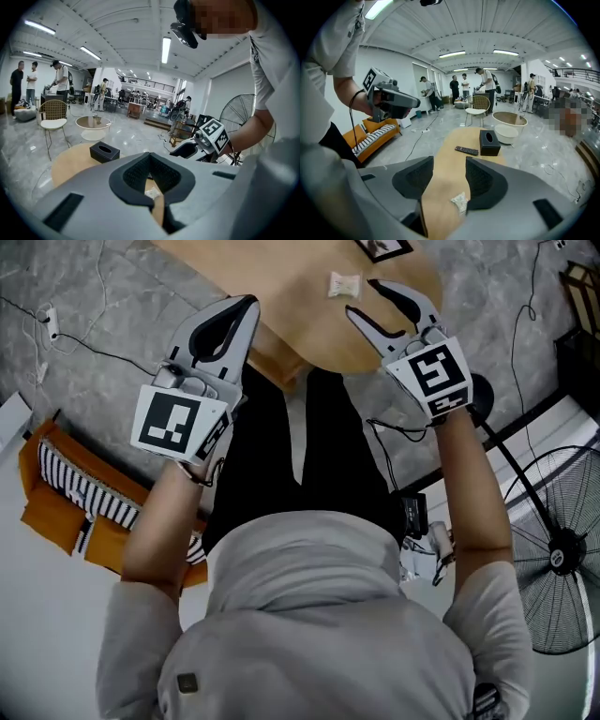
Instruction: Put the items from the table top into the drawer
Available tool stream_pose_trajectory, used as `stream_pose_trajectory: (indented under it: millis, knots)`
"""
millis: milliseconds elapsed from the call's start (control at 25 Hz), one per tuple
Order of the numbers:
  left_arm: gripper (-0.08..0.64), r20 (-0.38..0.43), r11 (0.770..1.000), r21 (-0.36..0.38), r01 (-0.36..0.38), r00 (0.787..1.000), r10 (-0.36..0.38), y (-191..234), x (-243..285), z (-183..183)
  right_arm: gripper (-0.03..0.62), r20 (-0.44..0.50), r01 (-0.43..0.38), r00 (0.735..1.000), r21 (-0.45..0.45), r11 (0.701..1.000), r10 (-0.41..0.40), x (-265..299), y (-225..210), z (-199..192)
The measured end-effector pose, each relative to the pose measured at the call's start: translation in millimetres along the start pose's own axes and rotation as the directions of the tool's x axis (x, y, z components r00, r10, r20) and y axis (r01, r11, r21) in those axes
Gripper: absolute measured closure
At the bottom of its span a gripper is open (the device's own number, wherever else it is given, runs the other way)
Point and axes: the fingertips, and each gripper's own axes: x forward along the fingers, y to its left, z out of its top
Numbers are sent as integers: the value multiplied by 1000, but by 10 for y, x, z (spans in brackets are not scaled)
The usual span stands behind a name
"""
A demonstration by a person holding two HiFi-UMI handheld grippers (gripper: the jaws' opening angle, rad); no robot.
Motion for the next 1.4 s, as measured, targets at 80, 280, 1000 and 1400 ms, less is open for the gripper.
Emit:
stream_pose_trajectory:
  millis: [80, 280, 1000, 1400]
  knots:
    - [551, -10, 1000, 1, 8, 1000, -8, 31, 133, -131, 350, -37, -27, 999, -21, 999, 26, 161, -24, -189]
    - [551, -42, 1000, -17, 10, 999, -10, 107, 406, -513, 330, -145, -96, 986, -58, 994, 87, 469, -57, -699]
    - [551, -160, 1000, -22, 5, 987, -9, 565, 1238, -1672, 316, -500, -296, 857, -275, 915, 127, 1639, -340, -2296]
    - [551, -192, 999, -51, 0, 981, -10, 628, 1286, -1934, 319, -592, -349, 801, -344, 872, 87, 1908, -394, -2757]
